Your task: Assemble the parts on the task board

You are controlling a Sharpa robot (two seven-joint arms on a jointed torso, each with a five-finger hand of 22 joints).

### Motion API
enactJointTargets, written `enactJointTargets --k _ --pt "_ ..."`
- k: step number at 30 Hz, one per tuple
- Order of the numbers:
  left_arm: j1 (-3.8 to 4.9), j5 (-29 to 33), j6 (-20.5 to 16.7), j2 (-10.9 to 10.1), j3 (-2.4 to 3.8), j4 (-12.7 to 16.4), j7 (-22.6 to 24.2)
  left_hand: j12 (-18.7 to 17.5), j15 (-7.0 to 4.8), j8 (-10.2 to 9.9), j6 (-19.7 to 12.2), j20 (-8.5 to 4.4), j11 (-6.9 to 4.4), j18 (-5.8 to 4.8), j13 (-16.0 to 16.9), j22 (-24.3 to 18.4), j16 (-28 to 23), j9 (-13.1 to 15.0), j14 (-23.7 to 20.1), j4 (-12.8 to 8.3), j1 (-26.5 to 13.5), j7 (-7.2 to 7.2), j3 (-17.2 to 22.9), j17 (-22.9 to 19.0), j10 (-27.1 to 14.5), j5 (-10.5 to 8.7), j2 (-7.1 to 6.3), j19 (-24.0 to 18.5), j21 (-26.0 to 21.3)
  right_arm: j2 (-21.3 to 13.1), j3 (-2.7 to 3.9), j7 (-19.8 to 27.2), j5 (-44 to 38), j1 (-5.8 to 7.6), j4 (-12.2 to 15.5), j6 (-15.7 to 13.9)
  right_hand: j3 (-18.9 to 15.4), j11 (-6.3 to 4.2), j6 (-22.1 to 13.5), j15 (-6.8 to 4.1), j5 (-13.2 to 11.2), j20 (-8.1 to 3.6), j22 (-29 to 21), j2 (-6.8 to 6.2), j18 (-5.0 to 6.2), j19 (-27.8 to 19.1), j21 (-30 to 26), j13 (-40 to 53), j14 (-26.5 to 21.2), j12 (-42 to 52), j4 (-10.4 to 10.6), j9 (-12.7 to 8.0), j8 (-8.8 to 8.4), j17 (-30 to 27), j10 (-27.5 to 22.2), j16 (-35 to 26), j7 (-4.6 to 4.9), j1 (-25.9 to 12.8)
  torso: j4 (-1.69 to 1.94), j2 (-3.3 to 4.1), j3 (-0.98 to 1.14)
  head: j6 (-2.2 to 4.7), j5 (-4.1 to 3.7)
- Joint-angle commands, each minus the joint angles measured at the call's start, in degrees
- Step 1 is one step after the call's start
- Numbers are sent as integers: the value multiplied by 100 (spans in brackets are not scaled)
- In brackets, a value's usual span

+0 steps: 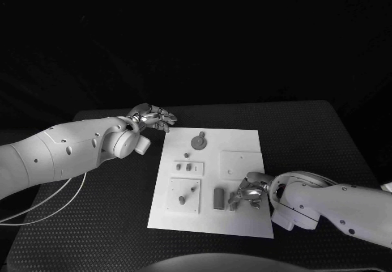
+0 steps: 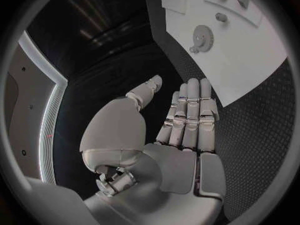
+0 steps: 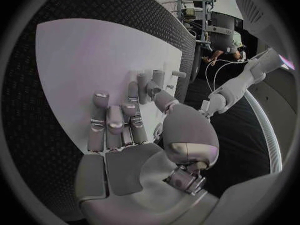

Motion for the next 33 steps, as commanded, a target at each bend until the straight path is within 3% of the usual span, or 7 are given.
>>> enactJointTargets --k 1,33 --pt "5 11 62 5 3 11 38 9 33 28 6 1 -14 92 -2 6 -30 -4 1 31 -49 7 -3 6 -44 22 -13 -26 -27 21 -21 111 104 -39 42 187 -21 -50 20 -45 18 -14 6 159 79 10 -10 5 -11 -31 -20 10 10 -7 94 -31 32 113 -1 0 1 -5 0" --pt "5 4 65 -5 0 12 37 10 34 32 7 1 -14 92 -1 8 -36 -5 1 31 -45 6 -3 15 -45 22 -14 -27 -28 -101 -20 138 36 -42 65 261 -7 -60 40 -52 18 -18 3 173 79 10 -19 12 -13 -39 -24 13 14 -10 97 -36 23 130 -2 0 1 -14 6"
